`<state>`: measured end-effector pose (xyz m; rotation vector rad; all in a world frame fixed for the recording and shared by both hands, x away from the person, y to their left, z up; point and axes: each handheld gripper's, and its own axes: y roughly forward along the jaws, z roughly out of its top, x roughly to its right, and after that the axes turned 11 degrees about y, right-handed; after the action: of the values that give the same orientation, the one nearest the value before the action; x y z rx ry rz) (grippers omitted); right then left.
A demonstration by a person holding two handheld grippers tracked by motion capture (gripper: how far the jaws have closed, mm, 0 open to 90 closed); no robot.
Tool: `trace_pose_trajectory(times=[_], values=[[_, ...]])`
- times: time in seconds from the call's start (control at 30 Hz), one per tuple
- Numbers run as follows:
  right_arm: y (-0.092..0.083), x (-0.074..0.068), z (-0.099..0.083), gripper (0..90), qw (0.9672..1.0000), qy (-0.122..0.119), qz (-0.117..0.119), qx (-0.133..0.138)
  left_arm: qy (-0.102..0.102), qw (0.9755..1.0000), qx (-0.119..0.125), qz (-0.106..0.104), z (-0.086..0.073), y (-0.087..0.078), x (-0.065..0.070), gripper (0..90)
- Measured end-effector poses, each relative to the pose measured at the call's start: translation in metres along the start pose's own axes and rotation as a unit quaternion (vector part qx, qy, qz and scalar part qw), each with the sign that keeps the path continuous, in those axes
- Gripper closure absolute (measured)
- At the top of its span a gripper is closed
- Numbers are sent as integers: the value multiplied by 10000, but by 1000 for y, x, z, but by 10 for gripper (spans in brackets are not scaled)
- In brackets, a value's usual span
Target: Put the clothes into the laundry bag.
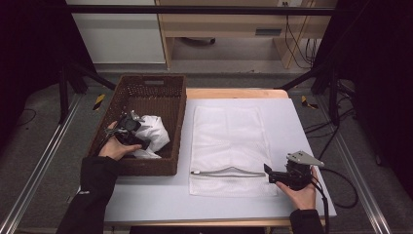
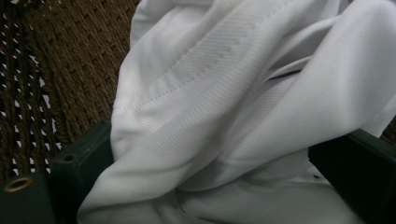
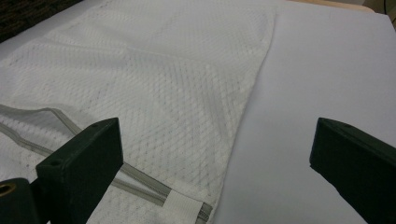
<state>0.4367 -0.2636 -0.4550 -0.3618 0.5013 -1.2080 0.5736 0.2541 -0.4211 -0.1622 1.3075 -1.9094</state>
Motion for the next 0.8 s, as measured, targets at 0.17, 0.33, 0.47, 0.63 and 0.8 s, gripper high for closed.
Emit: trace_pose_trajectory(times=[0.17,0.33,0.47,0.63,0.8], values=[[1,0,-1,41,10000,-1,18,7,-152,9989,-371,-224,1,6,1,251],[1,0,-1,69,9999,-57,83,19,-218,9946,-966,-324,3,14,2,544],[1,0,-1,90,9999,-18,128,19,-286,9938,-1003,-386,3,13,1,655],[0,1,-1,111,9999,-41,134,73,-355,9939,-942,-457,2,10,0,713],[-2,3,-1,136,9997,-9,164,169,-488,9969,-314,-527,2,-1,-3,741]])
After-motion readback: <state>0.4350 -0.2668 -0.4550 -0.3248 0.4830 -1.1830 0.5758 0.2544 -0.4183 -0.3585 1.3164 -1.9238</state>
